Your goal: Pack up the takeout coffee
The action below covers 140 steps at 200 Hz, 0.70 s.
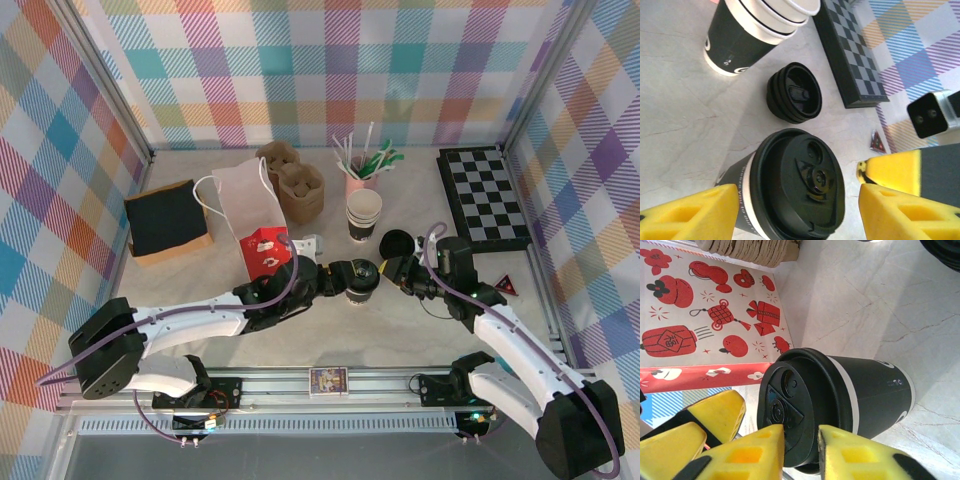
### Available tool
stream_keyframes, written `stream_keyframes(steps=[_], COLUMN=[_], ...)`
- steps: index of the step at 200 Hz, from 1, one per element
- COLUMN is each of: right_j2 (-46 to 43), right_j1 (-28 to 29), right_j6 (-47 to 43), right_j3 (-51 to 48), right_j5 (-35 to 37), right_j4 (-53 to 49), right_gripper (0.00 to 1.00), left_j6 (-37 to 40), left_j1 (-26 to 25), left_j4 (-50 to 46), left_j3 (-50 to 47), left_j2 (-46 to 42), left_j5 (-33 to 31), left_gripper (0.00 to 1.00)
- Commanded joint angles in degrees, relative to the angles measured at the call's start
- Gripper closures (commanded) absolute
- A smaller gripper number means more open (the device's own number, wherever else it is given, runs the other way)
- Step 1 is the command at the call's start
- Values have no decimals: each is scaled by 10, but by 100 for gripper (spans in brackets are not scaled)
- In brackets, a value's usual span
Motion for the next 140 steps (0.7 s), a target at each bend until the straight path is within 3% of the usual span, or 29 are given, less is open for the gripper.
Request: stream_keyframes(steps=[1, 70, 140], right_j2=[7, 33, 49], right_j1=[-3, -2, -1], right_j6=[-35, -66, -69], right_j3=[39, 53, 48], right_j5=[15, 12, -7], right_j4=[-44, -78, -60], right_gripper=[68, 64, 59], left_j6=[13, 4, -8], left_j1=[-4, 13, 23], left_j4=[-43, -56, -35], left_j3=[21, 48, 27], left_j2=[-4, 59, 56], left_j5=[-24, 24, 33], left_gripper=[36, 37, 42])
